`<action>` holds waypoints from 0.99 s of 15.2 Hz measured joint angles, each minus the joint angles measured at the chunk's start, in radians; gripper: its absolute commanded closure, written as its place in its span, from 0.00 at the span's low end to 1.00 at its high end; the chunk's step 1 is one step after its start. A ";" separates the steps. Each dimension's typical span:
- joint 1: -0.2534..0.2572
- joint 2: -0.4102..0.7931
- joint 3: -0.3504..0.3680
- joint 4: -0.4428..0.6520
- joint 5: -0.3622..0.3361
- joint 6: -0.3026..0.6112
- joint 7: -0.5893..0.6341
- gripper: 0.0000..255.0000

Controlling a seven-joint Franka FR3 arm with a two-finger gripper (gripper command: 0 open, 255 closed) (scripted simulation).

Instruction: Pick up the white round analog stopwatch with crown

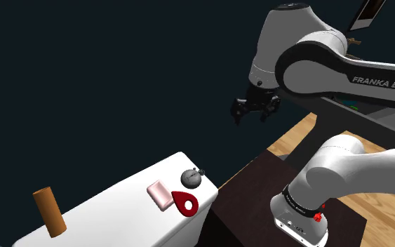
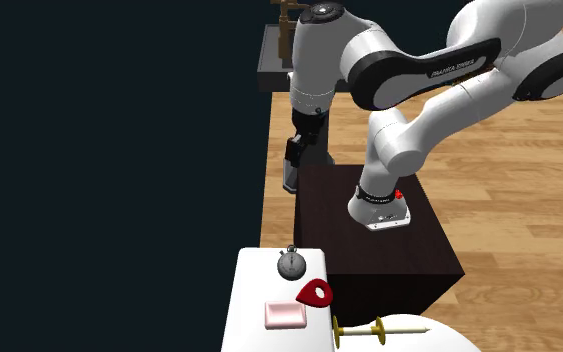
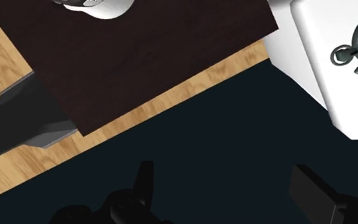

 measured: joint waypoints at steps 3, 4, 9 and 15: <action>0.000 0.031 0.104 -0.003 0.063 0.038 0.140 0.00; -0.001 0.043 0.139 -0.004 0.083 0.052 0.185 0.00; -0.038 0.157 0.328 0.017 0.164 0.153 0.417 0.00; -0.170 0.358 0.579 0.105 0.181 0.286 0.701 0.00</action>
